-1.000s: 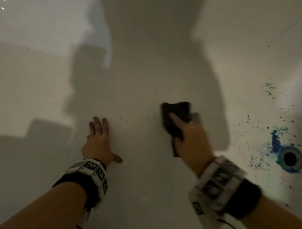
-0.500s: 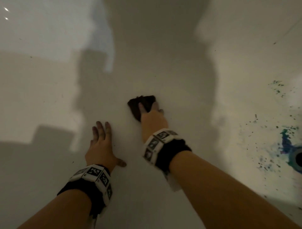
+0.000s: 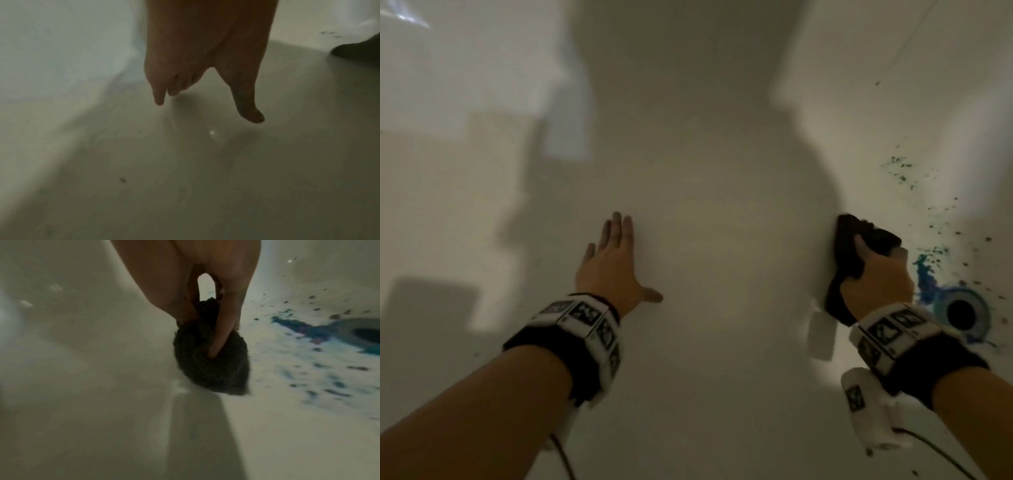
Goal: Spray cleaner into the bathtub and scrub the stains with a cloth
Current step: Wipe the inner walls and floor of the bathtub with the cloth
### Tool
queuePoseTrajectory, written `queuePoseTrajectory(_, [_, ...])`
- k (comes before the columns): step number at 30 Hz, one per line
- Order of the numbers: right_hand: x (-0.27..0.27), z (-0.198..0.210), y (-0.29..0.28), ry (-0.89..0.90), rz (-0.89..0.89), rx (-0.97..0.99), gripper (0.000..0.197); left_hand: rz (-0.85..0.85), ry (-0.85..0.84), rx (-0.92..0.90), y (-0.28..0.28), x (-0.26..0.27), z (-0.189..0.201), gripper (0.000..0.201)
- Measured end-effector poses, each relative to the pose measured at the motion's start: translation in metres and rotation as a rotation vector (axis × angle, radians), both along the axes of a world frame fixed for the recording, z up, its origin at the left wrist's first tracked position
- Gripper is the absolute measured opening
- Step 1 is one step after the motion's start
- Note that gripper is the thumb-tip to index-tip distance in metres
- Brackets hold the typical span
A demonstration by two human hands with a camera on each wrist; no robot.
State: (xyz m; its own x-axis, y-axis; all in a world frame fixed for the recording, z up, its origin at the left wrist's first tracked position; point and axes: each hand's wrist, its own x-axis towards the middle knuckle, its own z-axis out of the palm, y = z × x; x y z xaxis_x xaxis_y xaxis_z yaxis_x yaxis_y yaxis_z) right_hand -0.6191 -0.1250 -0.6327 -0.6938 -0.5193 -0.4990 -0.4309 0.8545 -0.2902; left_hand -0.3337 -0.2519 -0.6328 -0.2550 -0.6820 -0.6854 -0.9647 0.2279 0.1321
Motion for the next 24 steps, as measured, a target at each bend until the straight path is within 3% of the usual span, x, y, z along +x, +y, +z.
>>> queuePoseTrajectory(3, [0.045, 0.013, -0.014, 0.052, 0.272, -0.216, 0.058, 0.086, 0.007, 0.059, 0.006, -0.013, -0.014, 0.129])
queuePoseTrajectory(6, [0.098, 0.019, -0.059, -0.025, 0.552, -0.432, 0.053, 0.107, 0.024, 0.044, 0.008, -0.01, -0.016, 0.128])
queuePoseTrajectory(10, [0.147, 0.011, -0.138, -0.144, 0.923, -0.077, 0.058, 0.123, 0.0, 0.017, 0.008, -0.014, -0.021, 0.121])
queuePoseTrajectory(12, [0.156, 0.003, -0.159, -0.126, 1.015, -0.017, 0.056, 0.121, -0.011, 0.014, 0.007, -0.015, -0.024, 0.12])
queuePoseTrajectory(16, [0.138, -0.008, -0.172, -0.112, 0.908, 0.069, 0.058, 0.128, -0.039, 0.053, 0.004, -0.017, -0.021, 0.128])
queuePoseTrajectory(20, [0.064, -0.015, -0.158, -0.026, 0.656, 0.051, 0.057, 0.149, -0.001, 0.053, 0.004, -0.016, -0.016, 0.129])
queuePoseTrajectory(24, [-0.022, -0.027, -0.105, -0.037, 0.202, -0.129, 0.054, 0.136, -0.037, 0.06, 0.005, -0.017, -0.013, 0.132])
